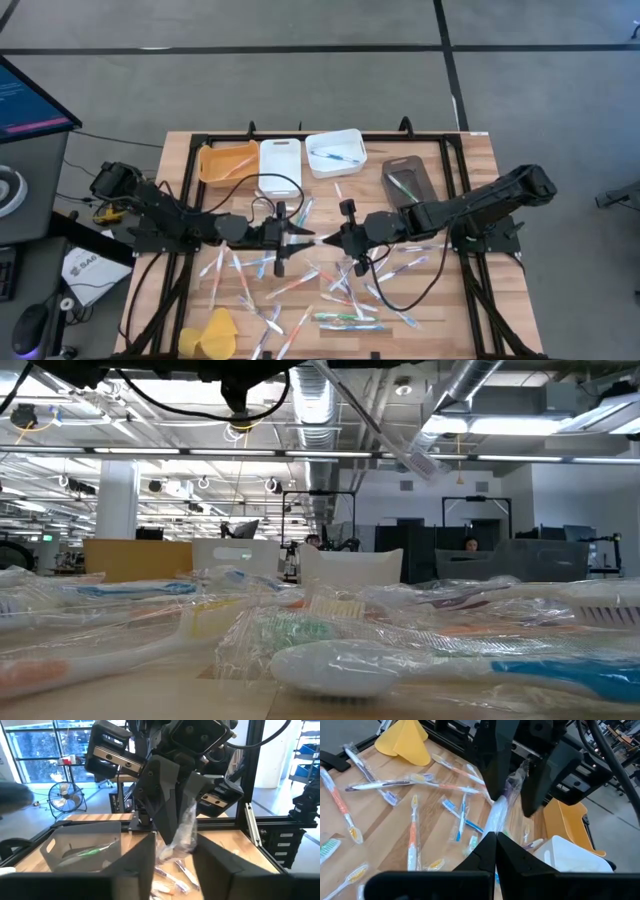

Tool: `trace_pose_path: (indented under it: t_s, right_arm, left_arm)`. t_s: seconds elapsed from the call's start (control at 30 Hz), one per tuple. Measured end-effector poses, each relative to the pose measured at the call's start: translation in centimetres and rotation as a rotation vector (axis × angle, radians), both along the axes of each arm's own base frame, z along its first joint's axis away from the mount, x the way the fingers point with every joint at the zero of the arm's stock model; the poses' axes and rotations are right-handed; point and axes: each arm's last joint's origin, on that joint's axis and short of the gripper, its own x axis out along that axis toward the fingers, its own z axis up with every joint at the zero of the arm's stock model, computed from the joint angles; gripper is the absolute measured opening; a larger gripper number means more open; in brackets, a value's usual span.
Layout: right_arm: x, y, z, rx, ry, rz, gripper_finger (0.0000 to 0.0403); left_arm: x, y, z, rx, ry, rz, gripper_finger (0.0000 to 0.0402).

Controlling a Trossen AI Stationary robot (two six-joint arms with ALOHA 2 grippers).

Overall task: Pick & Place Toothbrushes
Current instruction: Put the purple toothbrush into the left white bin

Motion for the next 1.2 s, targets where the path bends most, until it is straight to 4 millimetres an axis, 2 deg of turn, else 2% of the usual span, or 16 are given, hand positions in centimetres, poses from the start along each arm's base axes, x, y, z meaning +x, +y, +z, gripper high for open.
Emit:
trace_pose_path:
  t_s: [0.13,0.2,0.43,0.8,0.93,1.2]
  right_arm:
    - [0.0,0.0,0.0,0.002,0.003,0.0,0.0]
    - [0.0,0.0,0.0,0.012,0.004,-0.005,0.0]
    - [-0.1,-0.1,-0.1,0.02,0.006,-0.095,0.0015]
    - [-0.6,0.2,-0.8,-0.027,0.076,-0.122,0.0085]
    - [-1.4,0.9,-1.2,-0.087,0.133,-0.11,0.0115]
    - [-3.3,2.3,-0.9,-0.099,0.161,-0.21,0.0173]
  left_arm:
    - [0.0,-0.1,0.0,0.008,0.001,-0.005,0.0029]
    - [0.0,-0.2,0.0,0.02,0.003,-0.012,0.0014]
    - [-0.1,-0.3,-0.1,0.043,0.011,-0.012,0.0007]
    - [-0.1,-0.3,-0.2,0.047,0.022,-0.011,0.0007]
    - [-0.1,-0.3,-0.2,0.047,0.021,-0.011,0.0007]
    - [-0.1,-0.3,-0.2,0.049,0.022,-0.003,0.0006]
